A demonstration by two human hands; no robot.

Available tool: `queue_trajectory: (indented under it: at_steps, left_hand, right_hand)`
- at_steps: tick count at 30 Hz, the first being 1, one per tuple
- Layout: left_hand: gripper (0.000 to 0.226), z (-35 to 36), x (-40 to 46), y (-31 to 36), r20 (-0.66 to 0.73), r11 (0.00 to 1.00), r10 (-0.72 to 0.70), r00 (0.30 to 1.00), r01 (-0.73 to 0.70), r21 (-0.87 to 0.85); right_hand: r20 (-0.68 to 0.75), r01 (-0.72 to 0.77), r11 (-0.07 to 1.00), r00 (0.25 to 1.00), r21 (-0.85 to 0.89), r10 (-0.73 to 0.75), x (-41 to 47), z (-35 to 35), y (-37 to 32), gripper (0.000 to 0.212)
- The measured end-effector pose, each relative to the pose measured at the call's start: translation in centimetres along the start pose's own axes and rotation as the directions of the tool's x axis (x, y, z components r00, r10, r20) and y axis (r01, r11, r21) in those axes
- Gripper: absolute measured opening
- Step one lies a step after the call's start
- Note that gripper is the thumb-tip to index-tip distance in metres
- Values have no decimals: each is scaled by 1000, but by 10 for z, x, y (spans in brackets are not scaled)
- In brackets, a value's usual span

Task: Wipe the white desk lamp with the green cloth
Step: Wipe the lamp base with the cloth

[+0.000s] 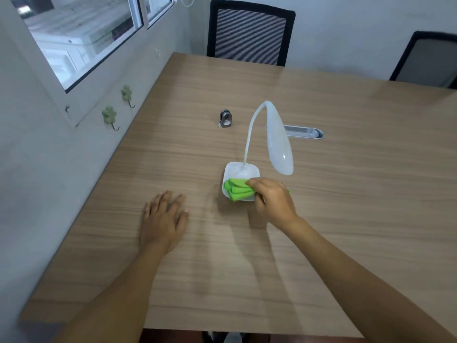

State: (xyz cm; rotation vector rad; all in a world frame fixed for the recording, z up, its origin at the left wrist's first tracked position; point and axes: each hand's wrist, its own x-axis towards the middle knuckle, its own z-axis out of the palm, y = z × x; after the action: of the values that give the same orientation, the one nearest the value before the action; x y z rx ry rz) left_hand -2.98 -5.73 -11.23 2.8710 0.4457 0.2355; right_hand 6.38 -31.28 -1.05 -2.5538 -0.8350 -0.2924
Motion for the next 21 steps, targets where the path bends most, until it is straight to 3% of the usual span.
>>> queue_trajectory:
  at_steps: [4, 8, 17, 19, 21]
  left_hand:
    - [61, 0, -1, -1, -6, 1000, -2, 1000, 2, 8]
    - [61, -1, 0, 0, 2, 1000, 2, 1000, -2, 15]
    - [56, -2, 0, 4, -5, 999, 10, 1000, -9, 31]
    - [55, -2, 0, 3, 5, 1000, 3, 1000, -3, 15]
    - [54, -2, 0, 3, 3, 1000, 2, 1000, -2, -6]
  right_hand:
    - [-10, -96, 995, 995, -1, 96, 12, 6, 2, 54]
    - [23, -3, 1000, 1000, -30, 4, -4, 14, -6, 48]
    - [-175, 139, 990, 975, 13, -135, 65, 40, -62, 46]
    - [-156, 153, 988, 976, -23, -154, 86, 56, -75, 40]
    - [-34, 116, 989, 992, -87, -119, 101, 74, -81, 37]
